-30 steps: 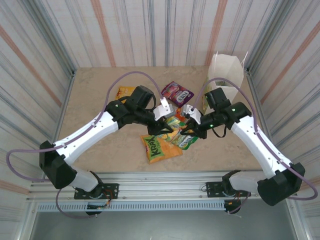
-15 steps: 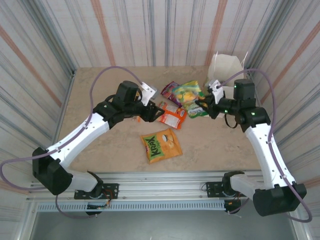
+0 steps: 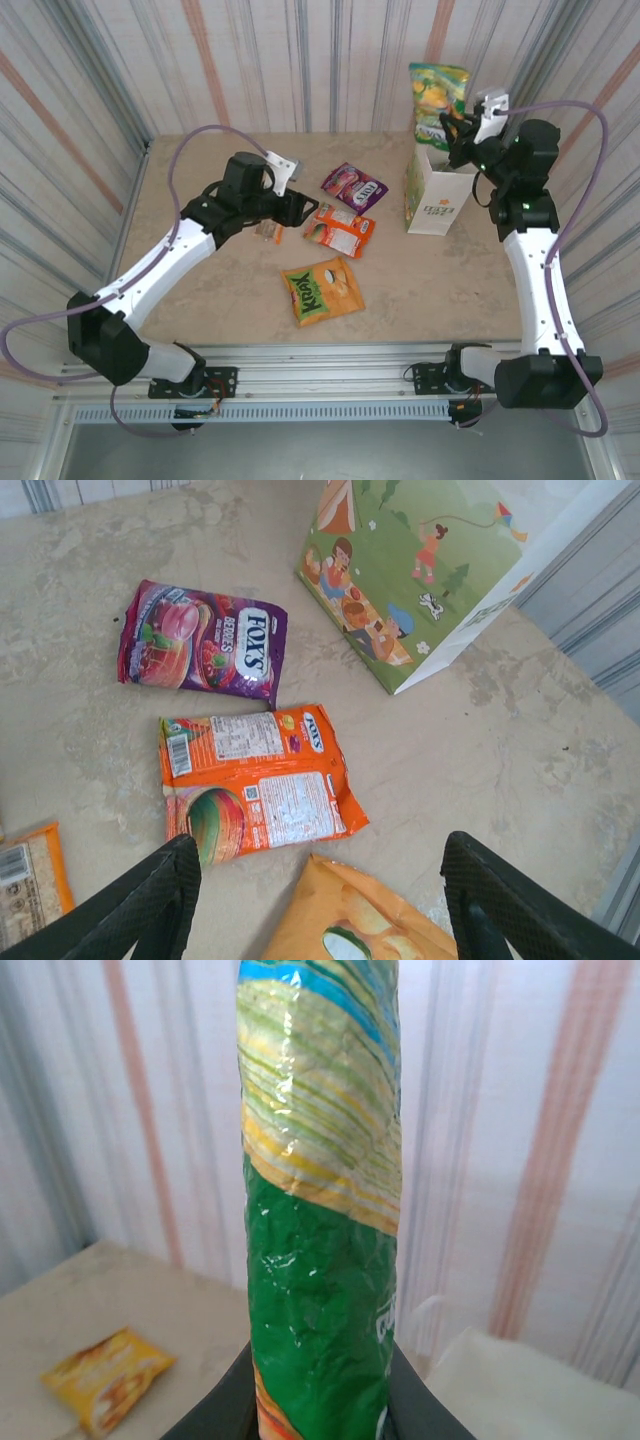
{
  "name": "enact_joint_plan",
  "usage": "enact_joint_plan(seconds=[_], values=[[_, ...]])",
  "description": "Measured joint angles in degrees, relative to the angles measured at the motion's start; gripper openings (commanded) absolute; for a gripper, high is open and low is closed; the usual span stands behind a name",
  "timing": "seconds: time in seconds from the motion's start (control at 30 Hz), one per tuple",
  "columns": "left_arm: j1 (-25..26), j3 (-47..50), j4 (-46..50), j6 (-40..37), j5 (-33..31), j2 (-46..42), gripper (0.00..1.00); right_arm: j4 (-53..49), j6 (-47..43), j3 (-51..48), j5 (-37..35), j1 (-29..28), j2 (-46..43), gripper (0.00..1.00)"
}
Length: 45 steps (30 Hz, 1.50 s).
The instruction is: Place the snacks into the paper bag
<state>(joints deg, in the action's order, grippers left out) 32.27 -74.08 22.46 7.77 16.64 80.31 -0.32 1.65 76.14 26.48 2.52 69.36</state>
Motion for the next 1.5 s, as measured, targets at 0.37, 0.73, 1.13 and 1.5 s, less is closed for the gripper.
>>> enact_joint_plan(seconds=[0.37,0.73,1.13,1.5], values=[[-1.2,-2.71,0.02,0.0,0.28,2.47,0.67,4.07,5.29,1.36,-16.59,0.98,6.36,0.13],[-1.2,-4.57,0.39,0.0,1.75,5.22,0.67,-2.89,5.44,1.25,-24.04,-0.74,11.82,0.12],[-1.2,-6.71,2.51,-0.28,1.97,6.91,0.66,-28.7,5.42,16.72,-29.05,-4.17,19.93,0.12],[-1.22,-6.82,3.04,-0.55,1.92,7.15,0.66,-49.33,5.49,40.22,-29.51,-4.79,36.15,0.17]])
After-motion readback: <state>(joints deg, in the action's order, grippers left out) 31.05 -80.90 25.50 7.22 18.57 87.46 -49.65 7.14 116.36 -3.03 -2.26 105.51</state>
